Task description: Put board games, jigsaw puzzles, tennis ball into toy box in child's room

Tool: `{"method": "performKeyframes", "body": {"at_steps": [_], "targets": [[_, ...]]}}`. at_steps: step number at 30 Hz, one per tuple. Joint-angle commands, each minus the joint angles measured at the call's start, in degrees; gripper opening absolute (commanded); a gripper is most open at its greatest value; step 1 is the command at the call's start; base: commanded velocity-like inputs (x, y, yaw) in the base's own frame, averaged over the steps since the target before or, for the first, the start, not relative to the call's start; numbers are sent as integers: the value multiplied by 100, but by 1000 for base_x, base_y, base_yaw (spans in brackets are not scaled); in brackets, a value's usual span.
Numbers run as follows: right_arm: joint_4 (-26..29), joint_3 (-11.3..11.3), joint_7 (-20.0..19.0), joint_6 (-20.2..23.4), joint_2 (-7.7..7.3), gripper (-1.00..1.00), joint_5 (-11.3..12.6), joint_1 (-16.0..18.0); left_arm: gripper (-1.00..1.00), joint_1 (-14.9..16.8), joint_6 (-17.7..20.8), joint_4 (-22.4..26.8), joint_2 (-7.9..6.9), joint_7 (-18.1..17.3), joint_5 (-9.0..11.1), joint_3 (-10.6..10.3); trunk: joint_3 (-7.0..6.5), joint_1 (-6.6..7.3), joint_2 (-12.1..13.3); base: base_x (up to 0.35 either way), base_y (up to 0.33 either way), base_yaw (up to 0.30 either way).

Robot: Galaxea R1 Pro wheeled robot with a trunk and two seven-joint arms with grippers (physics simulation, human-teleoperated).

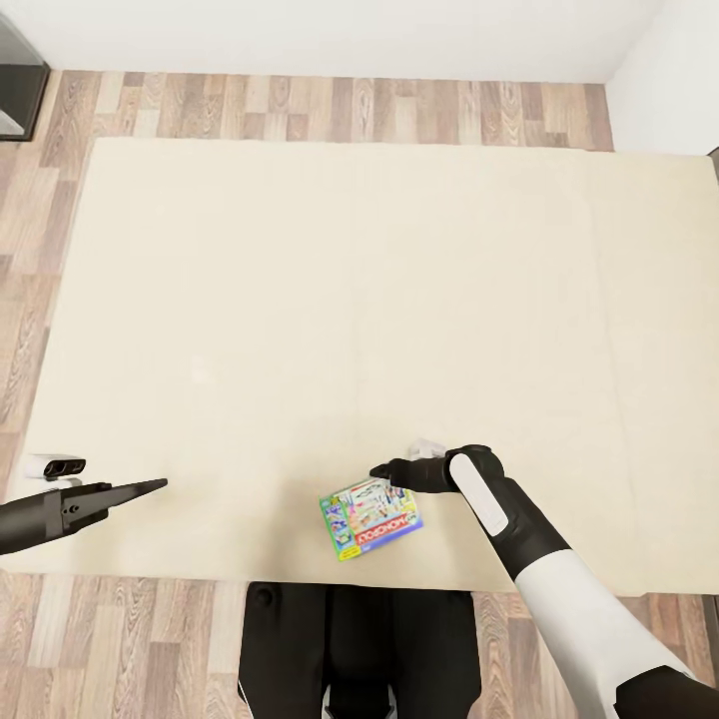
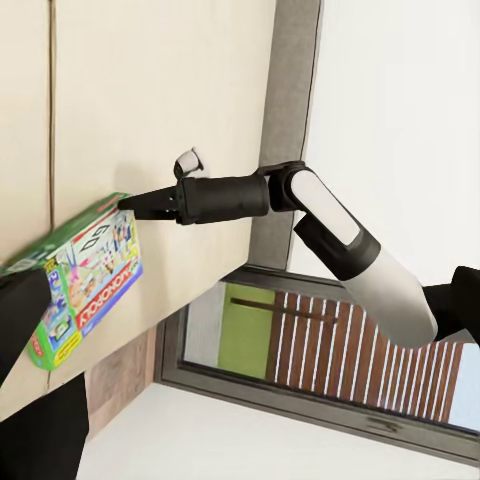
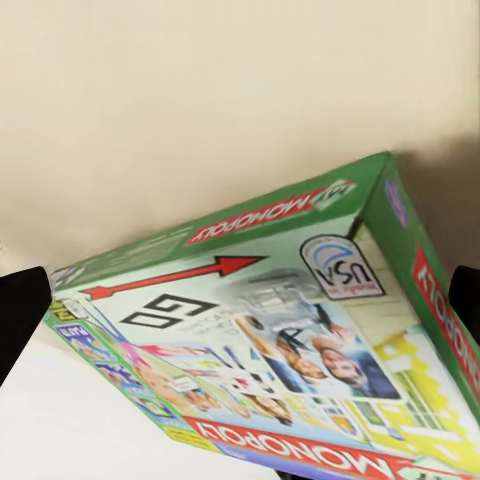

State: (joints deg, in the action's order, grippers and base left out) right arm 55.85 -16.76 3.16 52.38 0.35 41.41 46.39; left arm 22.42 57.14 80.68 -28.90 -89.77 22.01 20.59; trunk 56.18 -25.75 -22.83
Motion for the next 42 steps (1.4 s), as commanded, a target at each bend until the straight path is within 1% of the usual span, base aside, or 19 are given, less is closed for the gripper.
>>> {"method": "performKeyframes", "body": {"at_steps": [1, 11, 22, 26, 42], "targets": [[5, -3, 34, 18, 0, 100, 34, 2, 100, 0, 61, 0, -2, -23, -3, -2, 6, -4, -9, 0, 63, 1], [-25, -3, 36, 48, 0, 100, 34, 2, 100, 0, 61, 0, -2, -23, -3, 3, 6, -4, -9, 0, 18, 0], [-117, -9, 40, 395, 0, 100, 15, 2, 100, 2, 61, 0, -2, -23, -3, 5, 6, -4, -9, 0, 0, 0], [-143, -14, 43, 448, 0, 100, 10, 2, 100, 3, 61, 0, -1, -23, -3, 6, 6, -4, -9, 0, 0, 0], [-226, -35, 44, 477, -9, 100, 8, 2, 100, 7, 61, 0, -2, -23, -3, 0, 6, -4, -9, 0, 0, 0]]}}
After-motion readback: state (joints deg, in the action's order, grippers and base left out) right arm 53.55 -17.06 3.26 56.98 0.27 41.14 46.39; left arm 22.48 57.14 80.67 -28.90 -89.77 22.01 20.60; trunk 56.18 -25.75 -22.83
